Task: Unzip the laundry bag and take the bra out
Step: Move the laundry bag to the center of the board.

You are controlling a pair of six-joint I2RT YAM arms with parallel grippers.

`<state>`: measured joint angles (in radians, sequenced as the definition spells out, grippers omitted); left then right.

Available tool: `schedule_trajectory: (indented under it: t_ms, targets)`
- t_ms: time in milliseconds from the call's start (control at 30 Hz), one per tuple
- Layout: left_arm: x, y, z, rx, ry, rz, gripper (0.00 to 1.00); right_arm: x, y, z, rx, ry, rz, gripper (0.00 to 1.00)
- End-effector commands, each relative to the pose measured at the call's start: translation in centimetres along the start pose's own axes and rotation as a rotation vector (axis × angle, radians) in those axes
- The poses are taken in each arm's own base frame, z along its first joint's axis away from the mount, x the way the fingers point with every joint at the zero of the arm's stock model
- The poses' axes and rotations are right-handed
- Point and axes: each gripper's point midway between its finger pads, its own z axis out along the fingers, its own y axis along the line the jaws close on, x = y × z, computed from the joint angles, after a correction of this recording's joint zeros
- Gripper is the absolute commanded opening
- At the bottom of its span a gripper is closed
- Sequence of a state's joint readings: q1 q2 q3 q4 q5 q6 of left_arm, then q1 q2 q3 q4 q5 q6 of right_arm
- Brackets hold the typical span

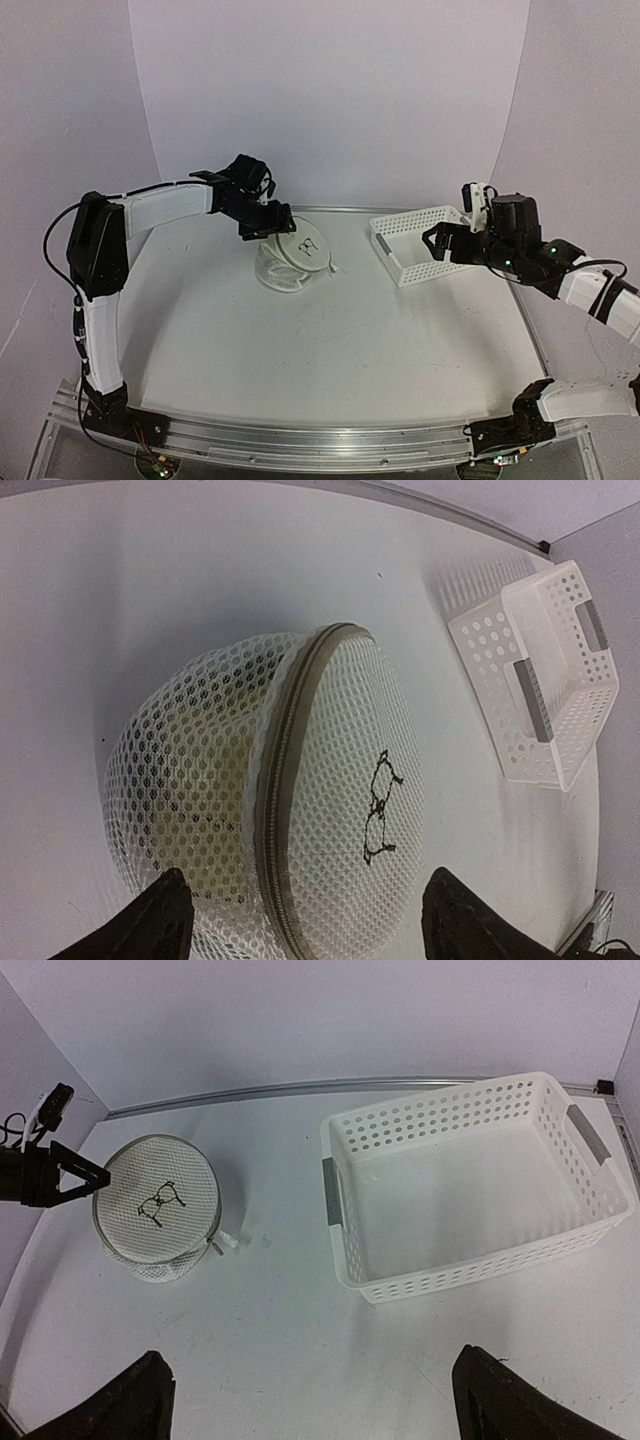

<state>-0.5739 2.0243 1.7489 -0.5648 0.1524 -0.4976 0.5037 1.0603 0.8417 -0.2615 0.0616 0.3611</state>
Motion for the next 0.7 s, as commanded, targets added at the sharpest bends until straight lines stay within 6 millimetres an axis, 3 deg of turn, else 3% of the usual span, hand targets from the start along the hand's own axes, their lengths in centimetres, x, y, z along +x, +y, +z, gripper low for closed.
schedule_trajectory:
  t_ms: [0,533,667]
  targets:
    - [-0.6,-1.4,-0.5,0.060,0.007,-0.041,0.75,-1.0,0.1,-0.6,0.001,-0.045,-0.020,0.98]
    - [1.8,-0.2,0.1,0.042,0.064,-0.055,0.32,0.2,0.8,0.6,-0.043,0.003,-0.004,0.98]
    - [2.1,-0.2,-0.2,0.045,0.067,-0.046,0.13,0.2,1.0,0.9,-0.055,0.006,0.005,0.98]
